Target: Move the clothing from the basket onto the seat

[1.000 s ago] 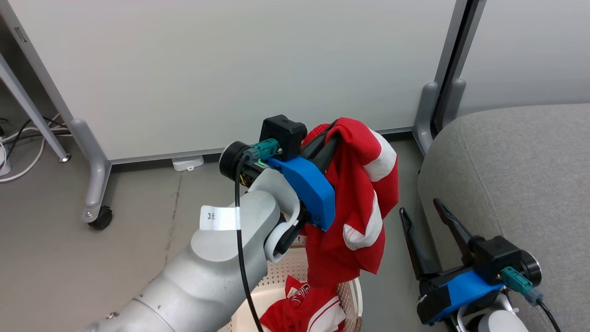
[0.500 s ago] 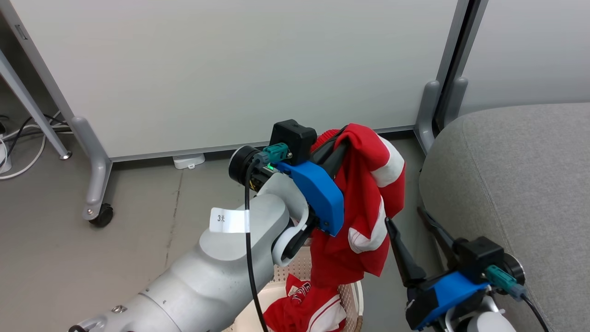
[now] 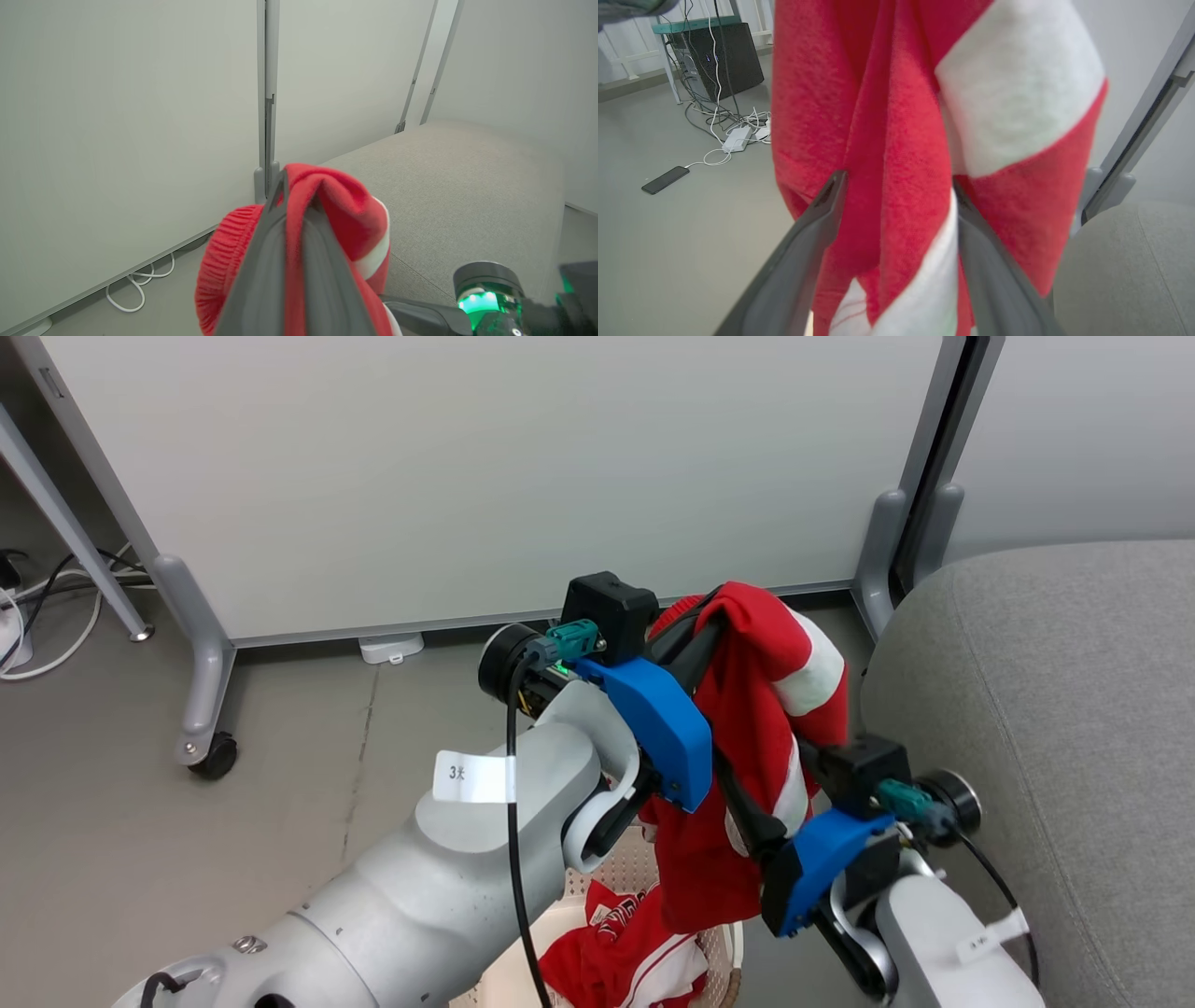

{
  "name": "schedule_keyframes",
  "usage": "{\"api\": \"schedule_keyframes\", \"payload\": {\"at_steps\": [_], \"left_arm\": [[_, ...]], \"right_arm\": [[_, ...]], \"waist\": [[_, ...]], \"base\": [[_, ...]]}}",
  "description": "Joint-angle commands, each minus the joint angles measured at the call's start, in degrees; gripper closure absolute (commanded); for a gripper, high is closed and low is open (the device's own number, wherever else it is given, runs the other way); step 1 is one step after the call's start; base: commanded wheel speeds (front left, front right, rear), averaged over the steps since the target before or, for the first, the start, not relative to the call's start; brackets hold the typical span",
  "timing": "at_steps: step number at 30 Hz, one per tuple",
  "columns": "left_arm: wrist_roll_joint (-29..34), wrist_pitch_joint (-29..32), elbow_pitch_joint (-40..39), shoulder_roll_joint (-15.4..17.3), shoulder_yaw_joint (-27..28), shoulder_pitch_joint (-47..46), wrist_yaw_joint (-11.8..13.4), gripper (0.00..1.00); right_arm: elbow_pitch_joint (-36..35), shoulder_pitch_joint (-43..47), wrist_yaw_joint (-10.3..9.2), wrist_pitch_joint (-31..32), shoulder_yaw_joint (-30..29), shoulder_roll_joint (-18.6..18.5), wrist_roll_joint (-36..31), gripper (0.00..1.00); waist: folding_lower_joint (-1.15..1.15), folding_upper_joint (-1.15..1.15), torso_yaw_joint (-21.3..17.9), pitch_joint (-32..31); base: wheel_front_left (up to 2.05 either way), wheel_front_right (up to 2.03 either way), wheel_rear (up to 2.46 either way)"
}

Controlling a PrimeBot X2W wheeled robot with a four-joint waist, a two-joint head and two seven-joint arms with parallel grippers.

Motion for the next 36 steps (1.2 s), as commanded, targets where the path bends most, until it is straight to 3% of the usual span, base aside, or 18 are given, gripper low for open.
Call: {"api": "schedule_keyframes", "payload": {"at_steps": [1,20,21,23,36], "left_arm": [[-0.38,-0.52,0.15,0.03,-0.28,-1.24,0.32,1.00],[-3.09,-1.50,-0.10,0.02,-3.54,-1.46,0.27,1.00],[-3.12,-1.55,-0.14,0.02,-3.62,-1.45,0.30,1.00],[-3.38,-1.52,-0.19,0.02,-3.75,-1.45,0.35,1.00],[-4.20,-1.71,0.99,0.02,-4.29,-0.97,0.26,1.00]], "right_arm": [[2.14,-2.57,0.01,-0.57,0.70,-0.15,0.27,0.00],[19.59,-13.78,0.01,-6.83,8.40,-0.13,7.64,0.00],[20.16,-14.12,0.01,-6.93,8.72,-0.13,7.96,0.26],[21.05,-14.83,0.01,-7.22,9.32,-0.13,8.48,1.00],[25.37,-16.65,0.01,-9.04,11.66,-0.13,11.23,1.00]], "waist": [[0.00,0.00,0.08,0.22],[0.00,0.00,0.12,-0.53],[0.00,0.00,0.06,-0.58],[0.00,0.00,-0.05,-0.68],[0.00,0.00,-0.73,-1.07]], "base": [[0.00,0.00,0.00],[0.00,0.00,0.00],[0.00,0.00,0.00],[0.00,0.00,0.00],[0.00,0.00,0.00]]}}
